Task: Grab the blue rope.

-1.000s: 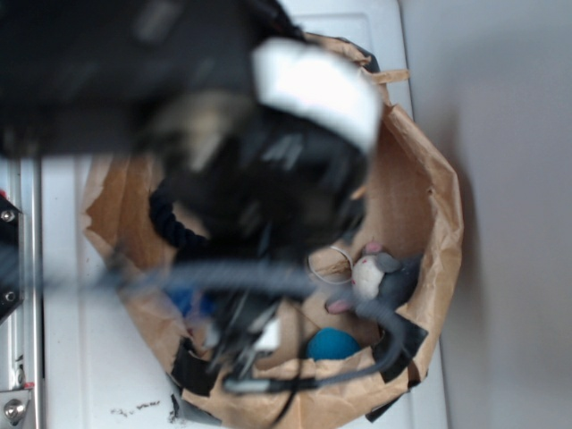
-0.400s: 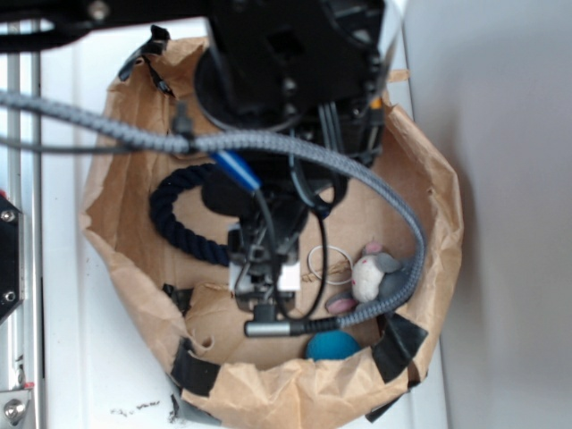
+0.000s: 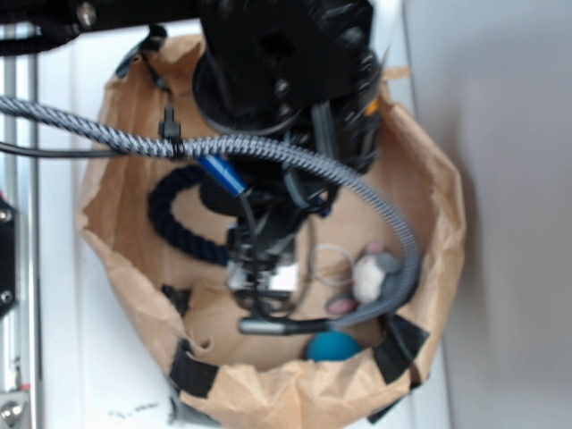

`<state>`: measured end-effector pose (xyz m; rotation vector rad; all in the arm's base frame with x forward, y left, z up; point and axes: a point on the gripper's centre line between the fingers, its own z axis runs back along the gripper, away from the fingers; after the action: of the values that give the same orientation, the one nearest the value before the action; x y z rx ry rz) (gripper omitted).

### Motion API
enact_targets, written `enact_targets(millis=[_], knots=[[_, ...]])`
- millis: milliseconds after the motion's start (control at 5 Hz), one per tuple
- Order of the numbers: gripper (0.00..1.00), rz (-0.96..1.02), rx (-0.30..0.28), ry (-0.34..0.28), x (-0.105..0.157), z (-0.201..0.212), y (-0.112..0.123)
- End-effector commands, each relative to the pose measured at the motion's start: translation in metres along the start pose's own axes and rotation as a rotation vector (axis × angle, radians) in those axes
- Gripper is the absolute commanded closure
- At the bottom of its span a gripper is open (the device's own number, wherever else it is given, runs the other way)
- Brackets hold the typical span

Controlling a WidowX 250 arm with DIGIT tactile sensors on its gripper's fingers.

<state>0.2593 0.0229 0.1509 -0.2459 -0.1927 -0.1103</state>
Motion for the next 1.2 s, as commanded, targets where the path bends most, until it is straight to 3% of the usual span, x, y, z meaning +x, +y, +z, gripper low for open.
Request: enact_targets(millis=[0, 200, 600, 1000], knots=[[0.0, 0.022, 0.112, -0.074, 0.02, -0.022, 0.022], [0.0, 0.014, 0.14, -0.059, 0.026, -0.04, 0.035], [0.0, -0.06, 0.119, 0.003, 0.014, -0.07, 0.044], [0.0, -0.085, 0.113, -0.036, -0.005, -0.102, 0.035]])
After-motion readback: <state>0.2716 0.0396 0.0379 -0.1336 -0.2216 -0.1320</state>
